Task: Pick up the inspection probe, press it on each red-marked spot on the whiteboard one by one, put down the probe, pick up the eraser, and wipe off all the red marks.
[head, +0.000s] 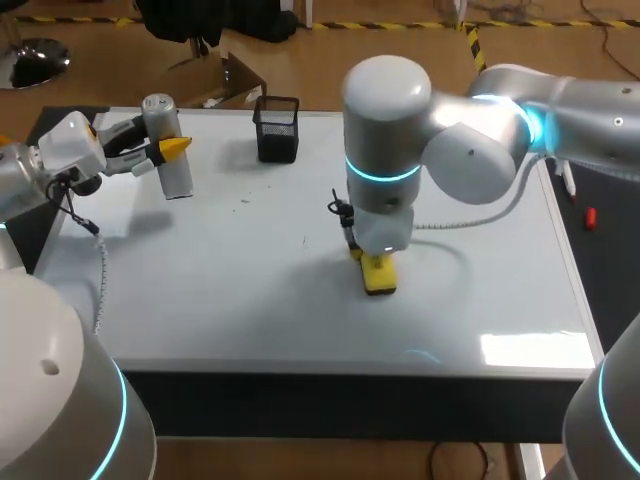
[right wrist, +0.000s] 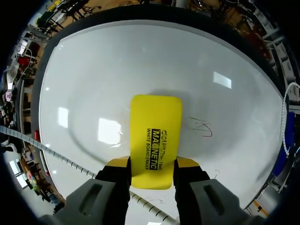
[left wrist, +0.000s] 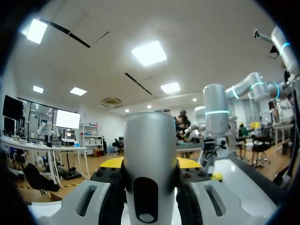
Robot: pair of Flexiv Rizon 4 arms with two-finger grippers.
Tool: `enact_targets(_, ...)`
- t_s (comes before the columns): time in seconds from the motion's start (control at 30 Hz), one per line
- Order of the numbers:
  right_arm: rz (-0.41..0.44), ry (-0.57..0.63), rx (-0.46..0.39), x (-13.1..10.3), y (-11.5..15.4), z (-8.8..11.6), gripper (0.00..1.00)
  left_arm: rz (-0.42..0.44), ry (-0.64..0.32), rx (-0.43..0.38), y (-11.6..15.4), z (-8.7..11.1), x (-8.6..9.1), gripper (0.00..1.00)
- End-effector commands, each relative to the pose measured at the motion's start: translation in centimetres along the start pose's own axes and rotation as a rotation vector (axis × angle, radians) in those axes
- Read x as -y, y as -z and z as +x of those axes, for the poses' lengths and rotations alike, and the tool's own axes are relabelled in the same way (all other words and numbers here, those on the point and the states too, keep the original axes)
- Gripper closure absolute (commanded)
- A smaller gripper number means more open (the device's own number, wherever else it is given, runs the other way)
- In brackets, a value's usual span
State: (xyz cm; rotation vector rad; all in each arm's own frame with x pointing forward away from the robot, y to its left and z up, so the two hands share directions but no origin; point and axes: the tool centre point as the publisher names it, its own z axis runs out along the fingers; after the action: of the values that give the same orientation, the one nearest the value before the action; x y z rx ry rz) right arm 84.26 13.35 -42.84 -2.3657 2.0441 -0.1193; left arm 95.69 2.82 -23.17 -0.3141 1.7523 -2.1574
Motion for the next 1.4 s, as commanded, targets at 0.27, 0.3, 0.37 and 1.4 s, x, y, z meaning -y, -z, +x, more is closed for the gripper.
enact_targets(0.27, 0.009, 0.041, 0.065, 0.5, 4.1, -0.6, 1.0, 0.001, -0.003, 0.004, -0.1, 0.1, 0.1, 1.0)
enact_targets(0.3, 0.011, 0.045, 0.068, 0.6, 4.3, -0.9, 1.0, 0.001, -0.003, 0.004, -0.1, 0.1, 0.1, 1.0)
enact_targets(0.37, 0.014, 0.052, 0.075, 0.9, 4.5, -1.5, 1.0, 0.001, -0.003, 0.004, -0.1, 0.1, 0.1, 1.0)
enact_targets(1.4, 0.035, -0.129, 0.055, 12.8, 3.7, 11.4, 1.0, 0.001, -0.003, 0.004, -0.1, 0.1, 0.1, 1.0)
